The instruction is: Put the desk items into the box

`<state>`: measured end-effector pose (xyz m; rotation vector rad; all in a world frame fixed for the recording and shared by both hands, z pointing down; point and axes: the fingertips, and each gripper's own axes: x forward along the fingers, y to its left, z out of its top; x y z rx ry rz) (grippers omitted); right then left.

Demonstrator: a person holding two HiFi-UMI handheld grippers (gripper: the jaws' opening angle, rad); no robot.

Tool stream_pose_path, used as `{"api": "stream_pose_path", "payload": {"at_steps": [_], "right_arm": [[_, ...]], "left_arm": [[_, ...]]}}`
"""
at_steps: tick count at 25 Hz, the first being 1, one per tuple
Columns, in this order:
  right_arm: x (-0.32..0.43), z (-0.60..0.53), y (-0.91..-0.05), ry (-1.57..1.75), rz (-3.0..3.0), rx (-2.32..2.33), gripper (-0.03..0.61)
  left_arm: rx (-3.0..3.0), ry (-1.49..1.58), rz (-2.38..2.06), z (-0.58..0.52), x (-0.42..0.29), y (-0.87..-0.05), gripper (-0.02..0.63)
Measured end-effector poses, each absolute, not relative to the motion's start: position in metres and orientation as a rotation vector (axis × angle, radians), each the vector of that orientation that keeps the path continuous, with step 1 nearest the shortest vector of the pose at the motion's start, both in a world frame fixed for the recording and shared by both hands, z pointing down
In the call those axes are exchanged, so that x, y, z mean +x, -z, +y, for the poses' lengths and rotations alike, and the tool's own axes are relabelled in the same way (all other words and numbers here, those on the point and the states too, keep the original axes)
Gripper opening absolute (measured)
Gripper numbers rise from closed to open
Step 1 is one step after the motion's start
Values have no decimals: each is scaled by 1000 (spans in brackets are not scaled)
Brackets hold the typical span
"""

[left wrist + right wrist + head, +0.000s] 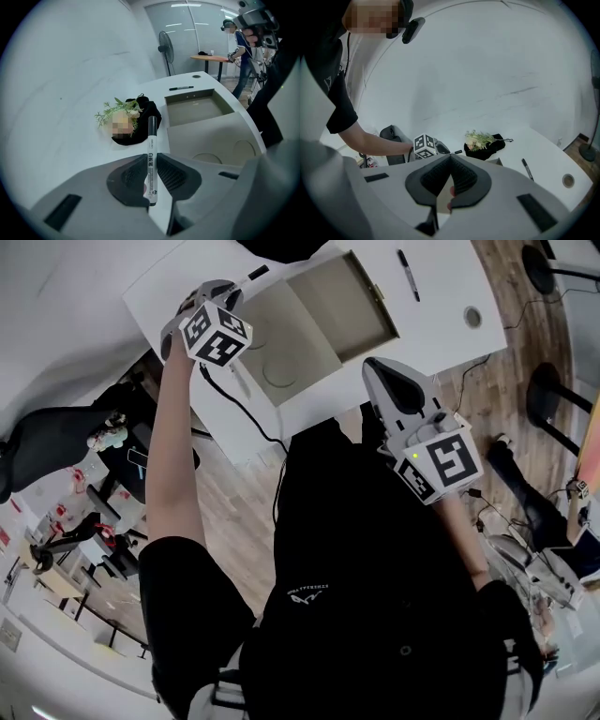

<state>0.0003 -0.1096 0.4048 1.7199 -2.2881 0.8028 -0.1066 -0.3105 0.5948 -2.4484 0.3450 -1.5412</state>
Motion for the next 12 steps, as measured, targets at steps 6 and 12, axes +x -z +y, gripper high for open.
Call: {"api": "stream_pose_path", "payload": {"at_steps": [6,12], "right_arm": [[13,-94,-389,-739,-2388,1607,-2],[35,-83,-376,-682,-2466,1516,-2]], "left_arm": [[-2502,1497,572,-282,-104,-549,74],[-2587,1409,849,-242,-96,-507,74]]}}
